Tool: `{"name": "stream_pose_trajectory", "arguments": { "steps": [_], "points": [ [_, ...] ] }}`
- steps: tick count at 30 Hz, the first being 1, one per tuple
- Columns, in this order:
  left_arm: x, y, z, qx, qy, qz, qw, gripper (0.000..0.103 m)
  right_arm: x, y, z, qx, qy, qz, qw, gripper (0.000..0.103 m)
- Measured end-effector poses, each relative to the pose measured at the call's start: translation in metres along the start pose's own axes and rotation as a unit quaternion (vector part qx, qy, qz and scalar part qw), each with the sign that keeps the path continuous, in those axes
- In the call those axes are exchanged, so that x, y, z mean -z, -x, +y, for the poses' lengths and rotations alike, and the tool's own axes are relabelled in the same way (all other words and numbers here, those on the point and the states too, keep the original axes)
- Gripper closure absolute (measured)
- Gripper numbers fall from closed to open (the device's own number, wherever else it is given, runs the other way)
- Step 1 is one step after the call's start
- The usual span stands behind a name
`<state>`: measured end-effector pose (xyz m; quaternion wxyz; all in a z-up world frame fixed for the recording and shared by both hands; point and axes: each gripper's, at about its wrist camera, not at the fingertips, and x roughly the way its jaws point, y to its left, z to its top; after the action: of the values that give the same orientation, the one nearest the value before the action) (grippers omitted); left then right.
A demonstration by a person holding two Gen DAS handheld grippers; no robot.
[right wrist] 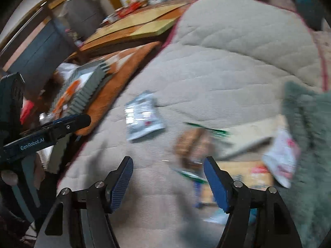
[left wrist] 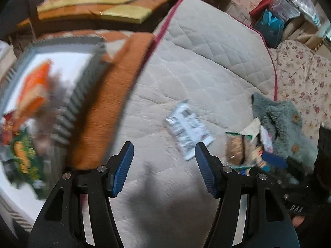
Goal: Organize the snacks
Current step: 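Return to the mattress and grasp the white printed packet with the left gripper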
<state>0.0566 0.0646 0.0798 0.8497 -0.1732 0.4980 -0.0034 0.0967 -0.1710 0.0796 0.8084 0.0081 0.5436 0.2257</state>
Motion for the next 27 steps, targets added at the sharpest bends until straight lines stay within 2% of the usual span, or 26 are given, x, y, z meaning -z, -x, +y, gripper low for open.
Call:
{"name": "stream_pose_trajectory", "arguments": {
  "steps": [3, 9, 13, 16, 19, 21, 27],
  "points": [
    [-0.004, -0.018, -0.01, -0.004, 0.015, 0.013, 0.9998, 0.041, 0.0, -0.006, -0.009, 0.015, -0.026, -0.001, 1.0, 0.032],
    [-0.008, -0.034, -0.009, -0.022, 0.044, 0.017, 0.9986, 0.041, -0.01, -0.031, -0.005, 0.052, -0.022, 0.004, 0.998, 0.032],
    [-0.011, -0.035, -0.006, -0.032, 0.057, 0.013, 0.9978, 0.041, -0.017, -0.051, 0.014, 0.091, 0.023, 0.015, 0.996, 0.032],
    [-0.013, -0.035, -0.008, -0.031, 0.061, 0.014, 0.9975, 0.041, -0.016, -0.06, 0.017, 0.142, 0.058, 0.02, 0.988, 0.032],
    [-0.014, -0.038, -0.012, -0.032, 0.07, 0.012, 0.9969, 0.041, -0.01, -0.052, 0.002, 0.132, 0.039, 0.023, 0.99, 0.033],
    [-0.014, -0.044, -0.014, -0.037, 0.08, 0.015, 0.996, 0.041, -0.007, -0.043, -0.009, 0.119, 0.024, 0.018, 0.992, 0.037],
    [-0.019, -0.06, -0.024, -0.05, 0.107, 0.022, 0.9928, 0.041, -0.006, -0.035, -0.015, 0.102, 0.015, 0.014, 0.995, 0.038]
  ]
}}
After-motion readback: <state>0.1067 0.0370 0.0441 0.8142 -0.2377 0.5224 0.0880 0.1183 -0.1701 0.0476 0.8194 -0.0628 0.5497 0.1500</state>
